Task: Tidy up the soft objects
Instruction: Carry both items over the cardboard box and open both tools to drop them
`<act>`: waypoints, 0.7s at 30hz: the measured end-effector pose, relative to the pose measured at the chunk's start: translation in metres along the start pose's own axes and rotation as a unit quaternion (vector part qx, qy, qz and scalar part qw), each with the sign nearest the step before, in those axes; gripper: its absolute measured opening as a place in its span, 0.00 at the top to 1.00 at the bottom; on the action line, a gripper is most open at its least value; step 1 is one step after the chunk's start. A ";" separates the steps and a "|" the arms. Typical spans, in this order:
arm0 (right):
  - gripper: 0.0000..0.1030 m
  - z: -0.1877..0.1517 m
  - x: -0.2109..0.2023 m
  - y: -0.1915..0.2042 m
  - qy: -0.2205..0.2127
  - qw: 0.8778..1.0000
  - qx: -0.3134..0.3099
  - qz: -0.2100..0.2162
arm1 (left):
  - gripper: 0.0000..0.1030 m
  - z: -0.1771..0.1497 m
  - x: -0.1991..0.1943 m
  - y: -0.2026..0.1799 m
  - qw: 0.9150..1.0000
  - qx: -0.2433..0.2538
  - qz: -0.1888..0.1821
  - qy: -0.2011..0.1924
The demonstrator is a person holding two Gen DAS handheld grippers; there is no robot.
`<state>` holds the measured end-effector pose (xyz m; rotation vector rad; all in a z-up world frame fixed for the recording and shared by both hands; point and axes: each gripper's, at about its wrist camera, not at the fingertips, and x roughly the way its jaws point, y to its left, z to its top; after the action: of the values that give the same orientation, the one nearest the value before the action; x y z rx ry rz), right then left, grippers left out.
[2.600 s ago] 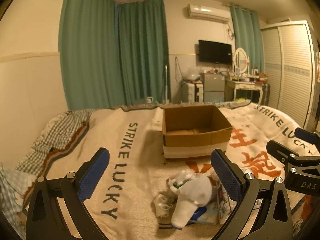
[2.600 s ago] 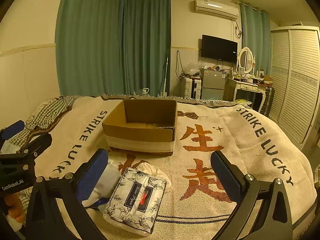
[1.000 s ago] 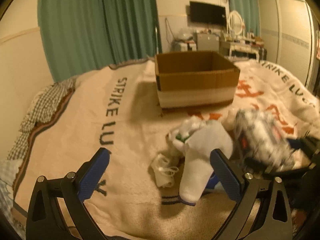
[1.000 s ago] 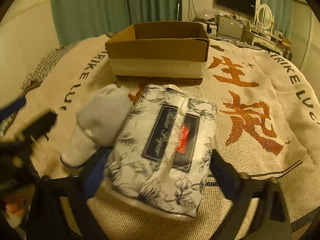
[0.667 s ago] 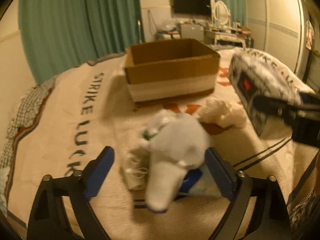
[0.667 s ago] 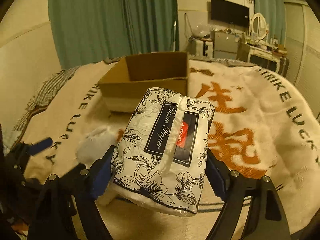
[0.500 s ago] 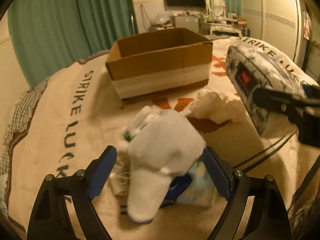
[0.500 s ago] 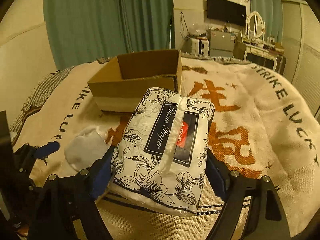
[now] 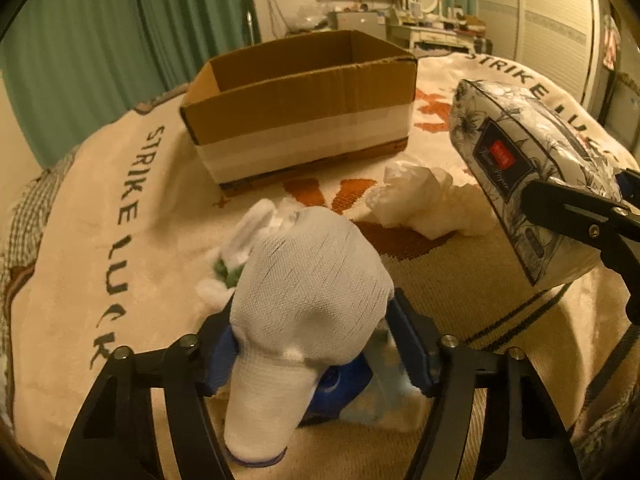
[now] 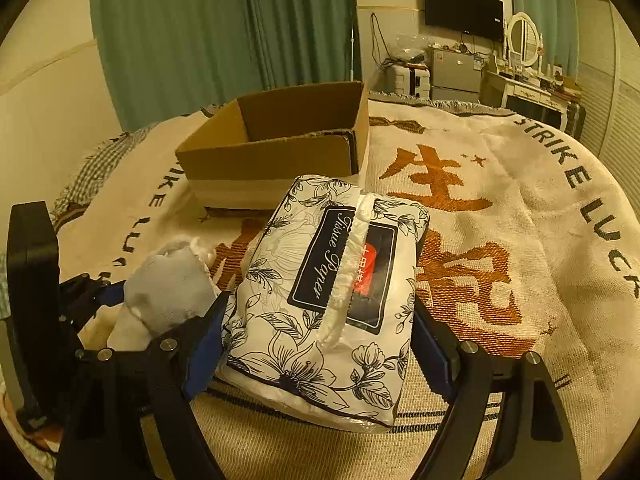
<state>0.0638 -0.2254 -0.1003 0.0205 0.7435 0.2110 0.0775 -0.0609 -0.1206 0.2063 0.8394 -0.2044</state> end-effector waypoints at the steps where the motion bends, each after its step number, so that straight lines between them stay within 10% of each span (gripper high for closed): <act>1: 0.20 0.000 -0.004 0.001 -0.004 1.000 -0.005 -0.002 | 0.36 0.000 -0.006 0.001 1.000 -0.005 -0.004 -0.001; 21: 0.20 0.144 -0.059 0.001 -0.135 0.987 -0.084 0.011 | 0.36 0.133 -0.082 0.054 0.989 -0.028 -0.090 -0.110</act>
<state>0.1189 -0.2275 0.0454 -0.1018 0.4532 0.2862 0.1334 -0.0358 0.0334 0.0536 0.6432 -0.3655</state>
